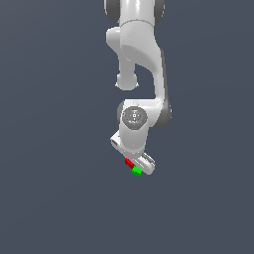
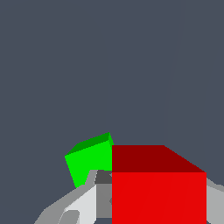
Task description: Stack the red cube on top of the green cube.
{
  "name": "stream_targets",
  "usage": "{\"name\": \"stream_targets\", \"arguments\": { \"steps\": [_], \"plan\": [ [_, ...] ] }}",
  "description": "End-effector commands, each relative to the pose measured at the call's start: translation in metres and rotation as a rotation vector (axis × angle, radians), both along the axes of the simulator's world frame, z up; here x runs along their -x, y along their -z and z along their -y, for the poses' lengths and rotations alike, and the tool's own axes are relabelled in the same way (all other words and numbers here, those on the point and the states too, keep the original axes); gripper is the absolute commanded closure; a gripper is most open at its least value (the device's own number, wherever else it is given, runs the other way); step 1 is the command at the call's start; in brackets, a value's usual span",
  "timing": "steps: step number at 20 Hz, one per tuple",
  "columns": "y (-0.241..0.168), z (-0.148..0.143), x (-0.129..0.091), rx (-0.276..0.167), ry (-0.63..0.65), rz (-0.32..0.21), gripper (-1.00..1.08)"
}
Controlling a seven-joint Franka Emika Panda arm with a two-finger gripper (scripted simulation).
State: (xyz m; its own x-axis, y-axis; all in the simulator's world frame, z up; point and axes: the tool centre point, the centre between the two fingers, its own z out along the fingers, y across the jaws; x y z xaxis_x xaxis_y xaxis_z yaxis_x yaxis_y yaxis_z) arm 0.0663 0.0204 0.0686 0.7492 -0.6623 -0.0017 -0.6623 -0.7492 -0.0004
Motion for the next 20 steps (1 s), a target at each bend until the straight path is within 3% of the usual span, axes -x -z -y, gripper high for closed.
{"name": "stream_targets", "arguments": {
  "steps": [1, 12, 13, 20],
  "plan": [
    [0.002, -0.011, -0.008, 0.001, 0.002, 0.001, 1.08],
    [0.007, -0.029, -0.021, 0.001, 0.002, 0.001, 1.08],
    [0.007, -0.029, -0.021, 0.001, 0.002, 0.001, -0.92],
    [0.007, -0.029, -0.021, 0.001, 0.002, 0.001, -0.92]
  ]
}}
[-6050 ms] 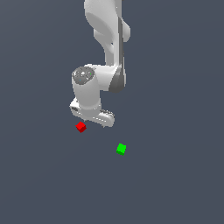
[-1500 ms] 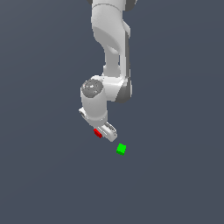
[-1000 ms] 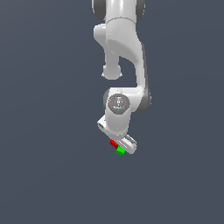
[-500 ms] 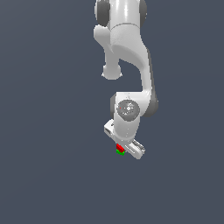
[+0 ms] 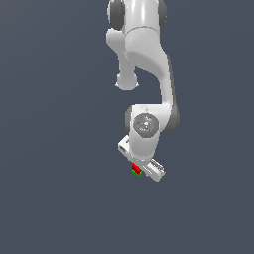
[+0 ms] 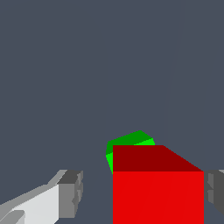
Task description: Stack the red cube on top of the green cube.
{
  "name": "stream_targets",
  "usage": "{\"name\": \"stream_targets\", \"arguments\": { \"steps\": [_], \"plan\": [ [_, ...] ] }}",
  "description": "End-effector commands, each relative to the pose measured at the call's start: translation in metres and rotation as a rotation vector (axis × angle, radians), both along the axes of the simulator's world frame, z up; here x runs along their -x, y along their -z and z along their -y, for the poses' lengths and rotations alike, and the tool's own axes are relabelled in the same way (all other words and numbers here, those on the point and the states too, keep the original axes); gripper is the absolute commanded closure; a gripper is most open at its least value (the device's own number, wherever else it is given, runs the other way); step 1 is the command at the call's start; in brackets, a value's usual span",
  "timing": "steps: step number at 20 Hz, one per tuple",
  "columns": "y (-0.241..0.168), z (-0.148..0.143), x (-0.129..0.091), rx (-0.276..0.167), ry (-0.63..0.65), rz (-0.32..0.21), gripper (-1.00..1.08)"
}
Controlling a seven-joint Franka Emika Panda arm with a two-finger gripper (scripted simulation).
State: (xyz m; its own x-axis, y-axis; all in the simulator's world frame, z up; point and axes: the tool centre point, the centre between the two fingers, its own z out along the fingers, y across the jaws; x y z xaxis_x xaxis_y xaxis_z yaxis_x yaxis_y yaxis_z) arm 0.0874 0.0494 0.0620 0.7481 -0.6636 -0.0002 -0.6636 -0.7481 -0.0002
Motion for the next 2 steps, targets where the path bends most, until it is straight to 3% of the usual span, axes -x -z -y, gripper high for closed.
{"name": "stream_targets", "arguments": {
  "steps": [1, 2],
  "plan": [
    [0.0, 0.0, -0.0001, 0.0, 0.0, 0.0, -0.92],
    [0.0, 0.0, -0.0001, 0.0, 0.0, 0.0, -0.92]
  ]
}}
